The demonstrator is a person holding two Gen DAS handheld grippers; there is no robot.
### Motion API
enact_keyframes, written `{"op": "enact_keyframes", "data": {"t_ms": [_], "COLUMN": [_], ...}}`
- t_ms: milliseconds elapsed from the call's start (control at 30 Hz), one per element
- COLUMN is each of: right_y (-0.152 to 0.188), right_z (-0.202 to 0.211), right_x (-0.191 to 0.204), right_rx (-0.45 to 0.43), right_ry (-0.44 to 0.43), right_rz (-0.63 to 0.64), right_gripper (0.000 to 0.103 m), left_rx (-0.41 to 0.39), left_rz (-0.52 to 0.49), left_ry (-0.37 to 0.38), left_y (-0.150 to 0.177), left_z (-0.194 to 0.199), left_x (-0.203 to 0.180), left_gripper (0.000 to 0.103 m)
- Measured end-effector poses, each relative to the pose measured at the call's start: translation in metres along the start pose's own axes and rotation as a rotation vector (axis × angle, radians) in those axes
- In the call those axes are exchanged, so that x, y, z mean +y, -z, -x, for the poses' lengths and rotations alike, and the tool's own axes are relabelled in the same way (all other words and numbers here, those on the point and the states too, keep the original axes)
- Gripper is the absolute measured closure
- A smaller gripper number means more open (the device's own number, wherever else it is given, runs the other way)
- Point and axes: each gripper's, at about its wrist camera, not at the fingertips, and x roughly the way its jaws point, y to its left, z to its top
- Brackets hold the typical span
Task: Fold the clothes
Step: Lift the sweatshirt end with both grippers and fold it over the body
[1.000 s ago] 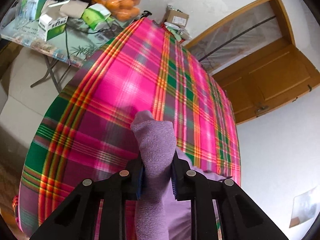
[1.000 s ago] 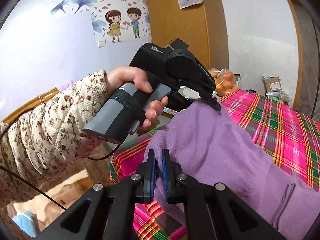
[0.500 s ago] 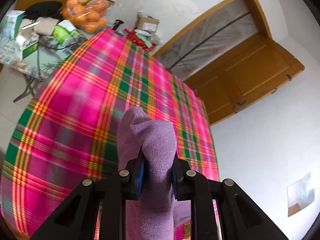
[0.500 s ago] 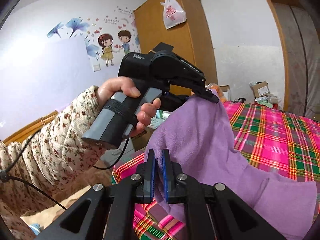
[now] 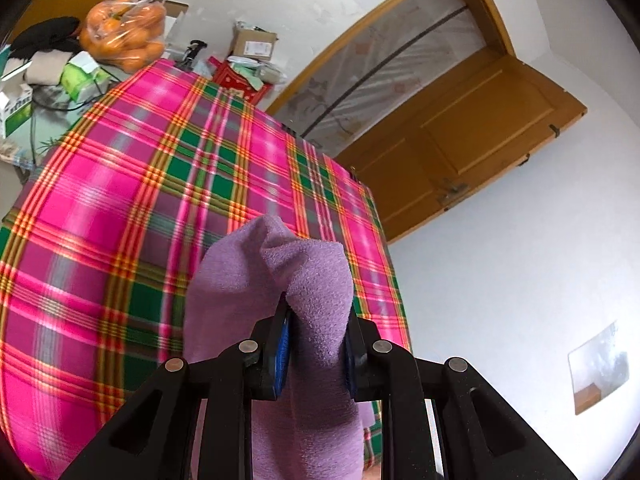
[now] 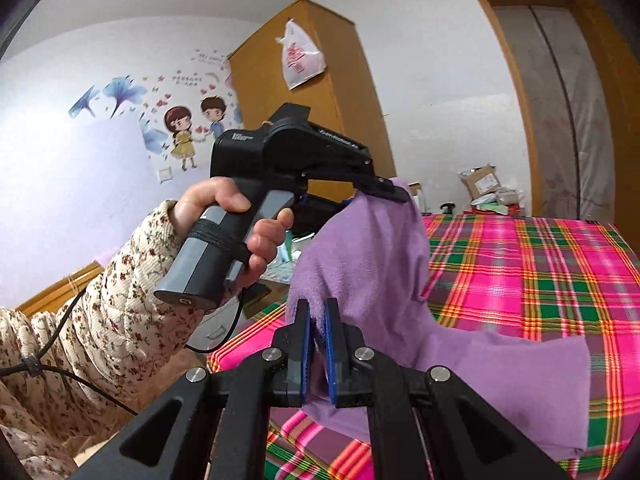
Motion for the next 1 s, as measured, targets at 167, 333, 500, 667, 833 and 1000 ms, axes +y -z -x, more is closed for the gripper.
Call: {"op": "enact_keyframes", "data": {"t_ms": [167,333,500,667,833,1000], "right_y": [-0.002,0.001,0.009,0.012,0.021,0.033], "right_z": [0.018,0.032,0.049,0.067,0.077,0.083], "right_x": [-0.014,-0.025,-0.043,-0.06,-0.076,-0.095], "right_rx": [-0.035,-0.058,-0.075,-0.1,-0.103,-0.09], "right_ry": [0.025,0.045,0.071,0.109,0.147,0.19], "right_rz": [-0.041,-0.07,-0.114,-0.158,-0.199,-0.247], "right_gripper": [0.096,0.096,0.096,0.096,0.097,0.097], "left_rx": [0.017,0.04,0.065,0.099,0.15,0.203], "left_rz": [-0.016,-0.041,-0.055,-0.07,-0.078,-0.086], "left_ry": [0.015,0.017,0.014,0.007,-0.003,-0.02], "left_y": [0.001,0.004,0.007,0.01,0.015,0.023], "left_z": [-0.015,-0.029,-0.047,-0.068,-0.095,-0.127], "left_x": [-0.02,-0.04,-0.057,-0.073,-0.083,-0.089], "left_gripper": [0.081,0.081,0.081,0.081,0.081,0.081]}}
